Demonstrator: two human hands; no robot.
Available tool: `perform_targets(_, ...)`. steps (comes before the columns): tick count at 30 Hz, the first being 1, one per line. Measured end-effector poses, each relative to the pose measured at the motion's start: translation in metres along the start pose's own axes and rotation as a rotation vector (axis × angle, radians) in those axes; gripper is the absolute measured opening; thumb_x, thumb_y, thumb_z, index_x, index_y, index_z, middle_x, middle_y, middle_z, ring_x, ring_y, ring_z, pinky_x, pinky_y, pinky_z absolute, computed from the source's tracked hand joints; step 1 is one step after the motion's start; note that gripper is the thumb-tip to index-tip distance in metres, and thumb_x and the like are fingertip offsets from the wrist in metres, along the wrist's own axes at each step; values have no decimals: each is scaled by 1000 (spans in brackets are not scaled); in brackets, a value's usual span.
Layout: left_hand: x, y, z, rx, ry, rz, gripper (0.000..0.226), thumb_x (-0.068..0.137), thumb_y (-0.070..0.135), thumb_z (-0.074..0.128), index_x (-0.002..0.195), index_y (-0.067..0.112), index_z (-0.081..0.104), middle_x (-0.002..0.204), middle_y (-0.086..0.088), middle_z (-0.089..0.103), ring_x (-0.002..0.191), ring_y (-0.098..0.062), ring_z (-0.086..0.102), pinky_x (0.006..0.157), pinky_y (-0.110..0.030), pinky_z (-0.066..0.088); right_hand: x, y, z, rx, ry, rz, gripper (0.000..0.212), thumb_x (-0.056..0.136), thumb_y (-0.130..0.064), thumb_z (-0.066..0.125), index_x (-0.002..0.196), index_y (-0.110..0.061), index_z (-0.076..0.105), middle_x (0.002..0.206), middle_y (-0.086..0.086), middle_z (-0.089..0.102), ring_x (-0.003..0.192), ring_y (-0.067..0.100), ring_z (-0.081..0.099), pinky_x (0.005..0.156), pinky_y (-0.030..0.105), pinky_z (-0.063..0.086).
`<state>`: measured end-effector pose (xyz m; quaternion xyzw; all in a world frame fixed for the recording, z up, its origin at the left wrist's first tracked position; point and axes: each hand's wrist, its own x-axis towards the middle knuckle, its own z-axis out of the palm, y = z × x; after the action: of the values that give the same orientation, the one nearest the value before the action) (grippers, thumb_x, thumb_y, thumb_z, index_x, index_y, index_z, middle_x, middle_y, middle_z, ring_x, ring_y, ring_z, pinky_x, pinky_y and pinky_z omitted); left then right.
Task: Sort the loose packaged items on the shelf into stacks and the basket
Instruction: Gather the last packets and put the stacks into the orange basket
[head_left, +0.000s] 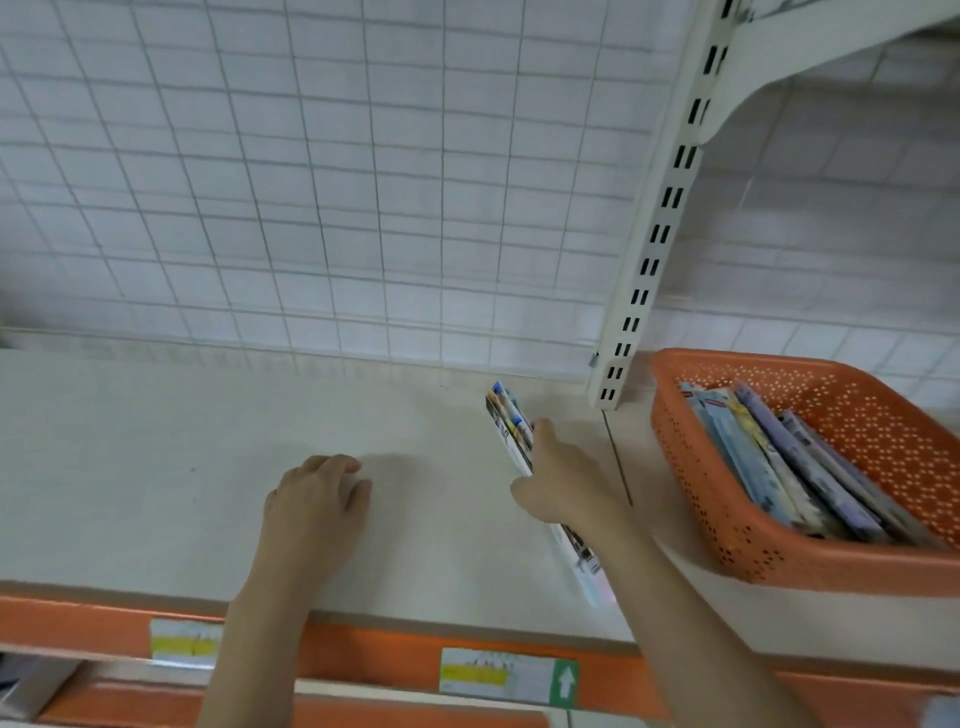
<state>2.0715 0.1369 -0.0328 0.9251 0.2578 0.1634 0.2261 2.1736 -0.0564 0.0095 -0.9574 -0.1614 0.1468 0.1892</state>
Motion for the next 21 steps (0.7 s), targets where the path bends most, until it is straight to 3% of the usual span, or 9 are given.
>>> perform_targets(3,-3,18,3,-7,-27,-13,30,90,21,55,116,8,62,115,-14,63,107,-35,56,90,-39,44,-11,7,-15,179,11,-56,34,81,-13,46,111,-15,29,93,15,63,85,32,65,64,31,48)
perform_targets(7,-7,57,16,-33,-46,65,31,91,22,54,118,7,61,116,-14,63,107,-33,56,89,-38,45,-36,17,-59,381,117,-172,36,85,-11,50,116,-19,34,91,8,63,69,18,67,54,22,48)
perform_targets(11,-13,103,38,-74,-67,188,32,93,26,51,120,10,60,117,-9,63,110,-27,55,91,-34,45,-53,44,-115,487,198,-245,38,86,-13,58,117,-24,39,91,1,63,61,12,68,56,26,52)
perform_targets(14,-19,130,55,-72,-133,244,33,94,29,50,122,13,58,118,-6,61,110,-25,55,93,-34,45,-55,83,-150,501,351,-166,39,86,-17,60,116,-27,38,91,-5,61,66,11,64,53,26,50)
perform_targets(18,-27,152,73,-48,-207,309,33,94,30,47,122,15,56,117,-4,61,109,-22,56,92,-31,45,-56,139,-169,494,585,-9,44,88,-12,55,126,-17,34,78,-1,52,62,11,52,48,24,36)
perform_targets(21,-31,157,84,14,-182,340,32,93,31,47,119,17,58,116,-2,62,109,-22,54,92,-32,45,-59,169,-163,501,631,50,50,89,-8,51,132,-12,27,75,0,50,57,11,48,44,23,35)
